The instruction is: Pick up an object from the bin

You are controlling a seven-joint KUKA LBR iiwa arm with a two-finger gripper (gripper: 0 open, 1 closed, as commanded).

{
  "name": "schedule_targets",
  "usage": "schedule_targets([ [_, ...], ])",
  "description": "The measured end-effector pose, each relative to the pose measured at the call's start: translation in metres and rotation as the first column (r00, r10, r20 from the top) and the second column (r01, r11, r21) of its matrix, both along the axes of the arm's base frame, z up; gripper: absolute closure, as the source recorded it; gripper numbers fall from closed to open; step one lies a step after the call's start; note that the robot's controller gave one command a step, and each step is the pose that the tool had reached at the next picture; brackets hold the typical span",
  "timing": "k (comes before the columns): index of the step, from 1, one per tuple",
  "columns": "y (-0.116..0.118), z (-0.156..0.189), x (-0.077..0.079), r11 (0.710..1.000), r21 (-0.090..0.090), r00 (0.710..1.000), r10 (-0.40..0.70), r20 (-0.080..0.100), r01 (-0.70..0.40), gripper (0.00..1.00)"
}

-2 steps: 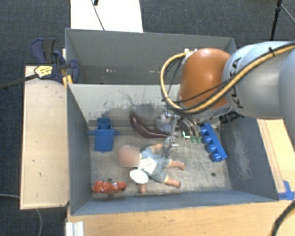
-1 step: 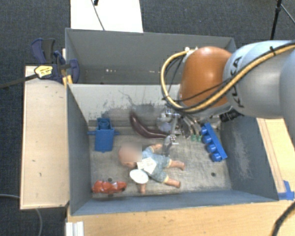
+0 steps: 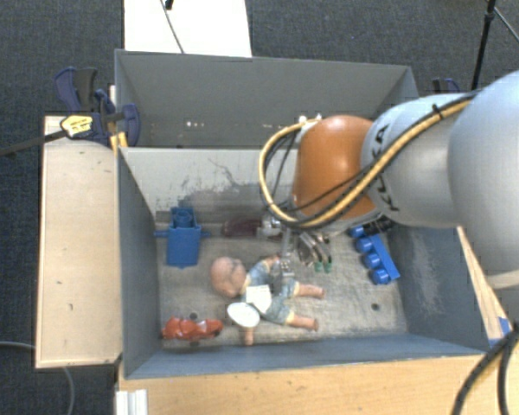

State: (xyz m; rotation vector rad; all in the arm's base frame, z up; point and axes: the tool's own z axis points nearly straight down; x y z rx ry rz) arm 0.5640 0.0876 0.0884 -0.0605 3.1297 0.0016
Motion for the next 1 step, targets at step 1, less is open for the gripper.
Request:
schedule_targets([
  [1,0.0038,-0.0028,-0.0047,1.000,0.000,1.000,0.009,0.000,-0.009,0.00],
])
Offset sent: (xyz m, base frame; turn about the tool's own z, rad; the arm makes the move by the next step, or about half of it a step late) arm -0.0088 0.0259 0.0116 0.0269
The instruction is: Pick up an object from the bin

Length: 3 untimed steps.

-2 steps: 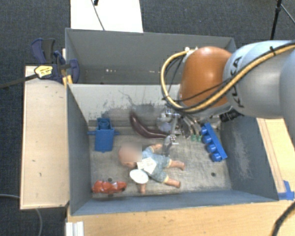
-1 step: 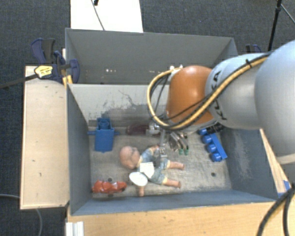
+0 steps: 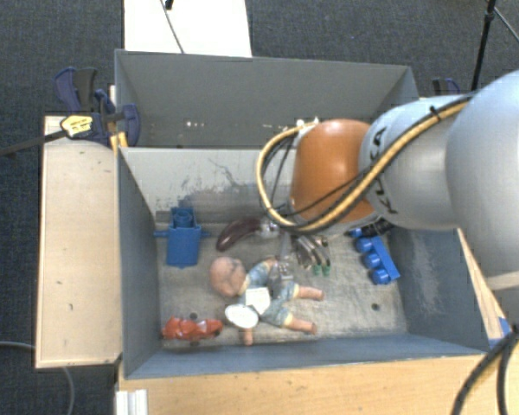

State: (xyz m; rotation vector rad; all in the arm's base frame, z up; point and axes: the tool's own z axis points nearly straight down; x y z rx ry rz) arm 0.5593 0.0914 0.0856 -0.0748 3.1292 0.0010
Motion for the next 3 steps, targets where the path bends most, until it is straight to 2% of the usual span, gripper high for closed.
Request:
schedule_targets([
  [1,0.022,0.015,-0.003,0.999,0.000,0.999,-0.035,-0.005,0.035,0.00],
  [2,0.040,-0.012,-0.006,1.000,-0.002,1.000,-0.008,-0.003,0.008,0.00],
  [3,0.049,-0.011,0.003,1.000,-0.001,1.000,-0.009,-0.009,0.009,1.00],
])
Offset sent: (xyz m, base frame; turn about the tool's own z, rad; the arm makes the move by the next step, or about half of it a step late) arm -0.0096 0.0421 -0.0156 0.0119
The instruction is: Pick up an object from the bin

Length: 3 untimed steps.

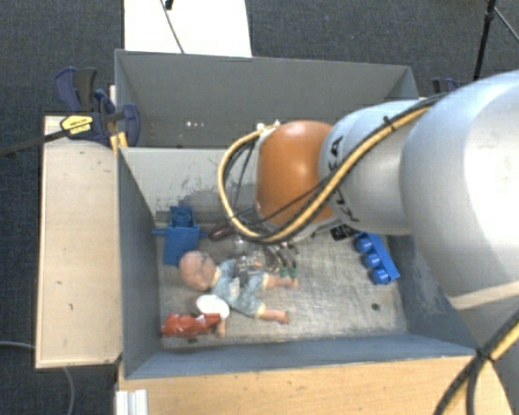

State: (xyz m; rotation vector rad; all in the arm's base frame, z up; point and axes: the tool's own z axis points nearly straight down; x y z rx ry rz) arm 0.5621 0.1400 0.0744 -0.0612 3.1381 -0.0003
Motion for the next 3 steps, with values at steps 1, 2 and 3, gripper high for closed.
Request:
schedule_targets([
  [1,0.000,0.000,0.000,1.000,0.000,1.000,0.000,0.000,0.000,1.00],
  [2,0.000,0.004,-0.001,1.000,-0.001,1.000,0.000,-0.003,0.000,1.00],
  [3,-0.001,0.023,-0.003,1.000,-0.002,1.000,-0.001,-0.010,0.001,1.00],
])
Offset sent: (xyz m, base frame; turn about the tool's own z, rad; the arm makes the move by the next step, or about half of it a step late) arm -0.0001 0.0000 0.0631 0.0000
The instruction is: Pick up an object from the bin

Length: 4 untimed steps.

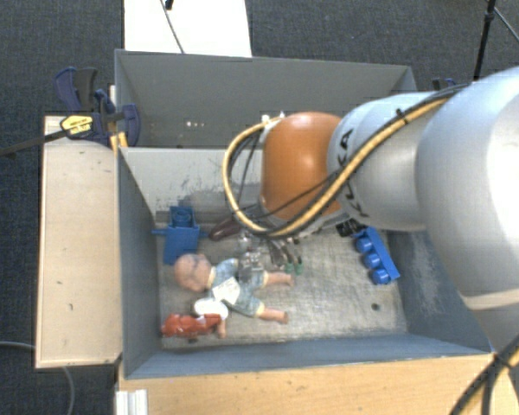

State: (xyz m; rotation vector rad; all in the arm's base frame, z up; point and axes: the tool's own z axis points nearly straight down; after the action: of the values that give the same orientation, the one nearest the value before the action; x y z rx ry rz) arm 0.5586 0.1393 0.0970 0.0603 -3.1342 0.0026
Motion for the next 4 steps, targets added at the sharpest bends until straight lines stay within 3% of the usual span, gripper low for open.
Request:
schedule_targets([
  [2,0.001,0.038,0.002,1.000,0.003,1.000,0.001,0.011,-0.001,1.00],
  [4,0.001,0.062,0.001,1.000,0.002,1.000,0.001,0.007,-0.001,1.00],
])
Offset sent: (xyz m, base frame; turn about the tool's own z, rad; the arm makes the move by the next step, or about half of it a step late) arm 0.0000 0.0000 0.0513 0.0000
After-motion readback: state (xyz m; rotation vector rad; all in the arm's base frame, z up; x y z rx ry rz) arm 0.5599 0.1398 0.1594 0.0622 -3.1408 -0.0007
